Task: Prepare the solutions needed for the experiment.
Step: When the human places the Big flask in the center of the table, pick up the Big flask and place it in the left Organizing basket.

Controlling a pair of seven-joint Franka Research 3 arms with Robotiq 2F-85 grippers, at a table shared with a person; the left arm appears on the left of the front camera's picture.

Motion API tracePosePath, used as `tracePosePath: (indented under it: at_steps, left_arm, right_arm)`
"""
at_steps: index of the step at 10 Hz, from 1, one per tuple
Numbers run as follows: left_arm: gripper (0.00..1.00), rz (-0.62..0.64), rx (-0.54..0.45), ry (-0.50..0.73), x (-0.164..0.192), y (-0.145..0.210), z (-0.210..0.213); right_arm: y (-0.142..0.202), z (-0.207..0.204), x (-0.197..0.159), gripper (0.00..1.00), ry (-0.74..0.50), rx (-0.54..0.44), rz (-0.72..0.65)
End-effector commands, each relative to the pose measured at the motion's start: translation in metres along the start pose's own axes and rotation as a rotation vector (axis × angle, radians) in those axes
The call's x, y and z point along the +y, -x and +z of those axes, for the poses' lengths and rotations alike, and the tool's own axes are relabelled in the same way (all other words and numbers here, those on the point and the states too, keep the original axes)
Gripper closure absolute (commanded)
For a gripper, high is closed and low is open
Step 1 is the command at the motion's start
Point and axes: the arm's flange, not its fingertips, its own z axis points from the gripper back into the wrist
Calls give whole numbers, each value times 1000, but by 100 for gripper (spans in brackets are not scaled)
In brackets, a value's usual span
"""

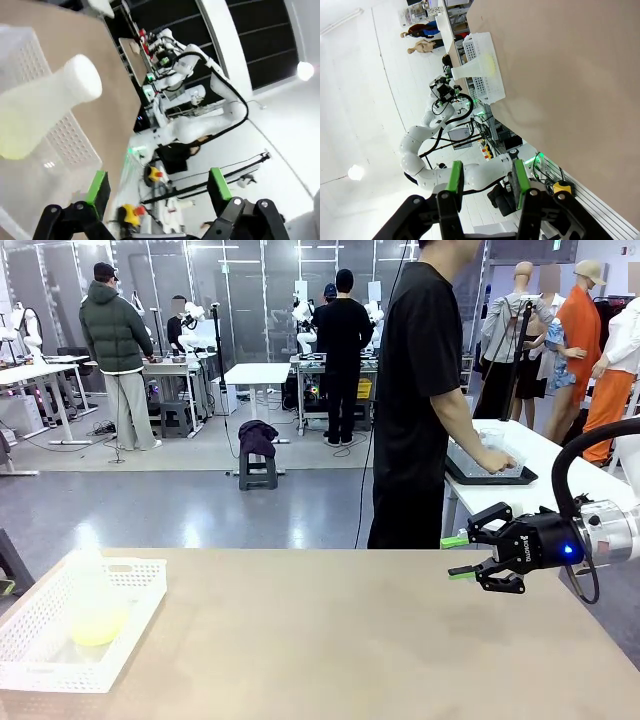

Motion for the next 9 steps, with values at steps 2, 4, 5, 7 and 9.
tracePosePath:
  at_steps: [2, 4, 5, 7, 9]
  left_arm:
    - [0, 150, 108, 30, -10, 0, -8]
    - [0, 100, 62, 28, -1, 1, -11]
    - [0, 100, 62, 28, -1, 1, -11]
    - [0, 100, 62, 28, -1, 1, -11]
    - [0, 100, 62, 28, -1, 1, -11]
  right_arm:
    - [0, 1, 2, 49, 7, 10, 5]
    - [0, 1, 2, 49, 7, 10, 5]
    - [0, 1, 2, 49, 7, 10, 5]
    - [0, 1, 2, 49, 7, 10, 5]
    - [0, 1, 2, 49, 7, 10, 5]
